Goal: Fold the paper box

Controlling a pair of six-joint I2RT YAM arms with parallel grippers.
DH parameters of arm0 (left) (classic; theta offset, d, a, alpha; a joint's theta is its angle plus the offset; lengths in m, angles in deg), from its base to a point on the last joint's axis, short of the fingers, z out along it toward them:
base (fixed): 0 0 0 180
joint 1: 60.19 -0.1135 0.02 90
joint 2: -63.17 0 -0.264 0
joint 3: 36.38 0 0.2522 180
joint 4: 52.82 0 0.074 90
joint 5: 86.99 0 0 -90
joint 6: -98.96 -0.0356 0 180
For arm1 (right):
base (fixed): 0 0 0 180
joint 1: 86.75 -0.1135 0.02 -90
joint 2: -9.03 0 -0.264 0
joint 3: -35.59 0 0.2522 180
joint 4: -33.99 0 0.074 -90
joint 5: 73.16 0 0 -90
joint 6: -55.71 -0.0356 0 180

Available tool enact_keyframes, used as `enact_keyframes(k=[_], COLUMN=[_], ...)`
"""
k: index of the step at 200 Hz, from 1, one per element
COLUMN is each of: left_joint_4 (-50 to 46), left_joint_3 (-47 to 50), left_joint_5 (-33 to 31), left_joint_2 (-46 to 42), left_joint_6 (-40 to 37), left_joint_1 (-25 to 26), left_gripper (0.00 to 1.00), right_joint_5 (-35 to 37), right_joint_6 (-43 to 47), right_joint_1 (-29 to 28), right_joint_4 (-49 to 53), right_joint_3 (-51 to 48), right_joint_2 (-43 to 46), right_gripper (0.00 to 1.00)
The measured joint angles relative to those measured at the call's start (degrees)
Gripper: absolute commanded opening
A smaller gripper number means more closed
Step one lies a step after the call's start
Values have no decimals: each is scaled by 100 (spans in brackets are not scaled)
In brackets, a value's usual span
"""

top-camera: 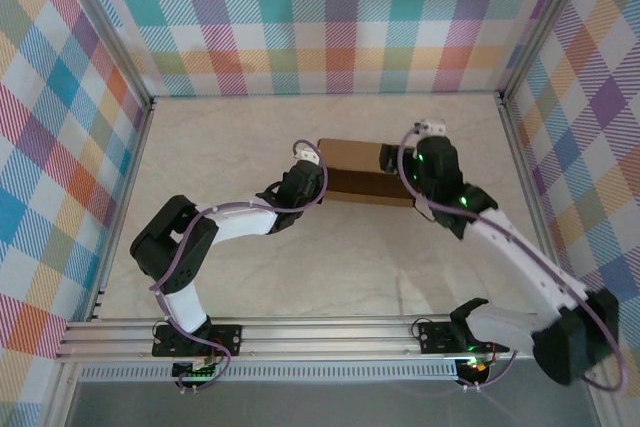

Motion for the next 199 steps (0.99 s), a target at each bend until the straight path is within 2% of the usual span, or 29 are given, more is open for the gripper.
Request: enact_keyframes(k=[5, 13, 36, 73, 93, 112, 124, 159, 170, 199], left_joint_4=[0, 4, -96, -496, -737, -1036, -1353, -2177, -2376, -2962], left_joint_3=[4, 26, 264, 931, 1215, 1187, 887, -826, -1217, -2037], left_joint_5=[2, 22, 42, 188, 352, 564, 669, 1233, 1480, 2188], left_joint_2=[0, -2, -201, -1322, -2083, -2621, -2612, -1231, -745, 433], left_joint_6=[35, 2, 33, 151, 232, 297, 407, 850, 990, 1224], left_joint_1=[9, 28, 122, 186, 197, 195, 118, -354, -542, -944], left_gripper=[50, 65, 86, 90, 100, 100, 100, 100, 95, 73], right_joint_5=[-72, -197, -481, -807, -885, -966, -1008, -1047, -1054, -1228], right_joint_6=[-50, -116, -229, -306, -319, -330, -330, -271, -216, -140], right_joint_1=[55, 125, 271, 411, 446, 459, 479, 479, 483, 544], right_joint_4=[83, 188, 404, 564, 544, 380, 278, 48, 2, -122], right_joint_3=[149, 330, 573, 581, 566, 466, 356, 192, 190, 48], right_joint_2=[-238, -608, -1458, -2159, -2291, -2365, -2430, -2608, -2594, -2435], right_gripper=[88, 88, 88, 87, 87, 87, 87, 88, 88, 88])
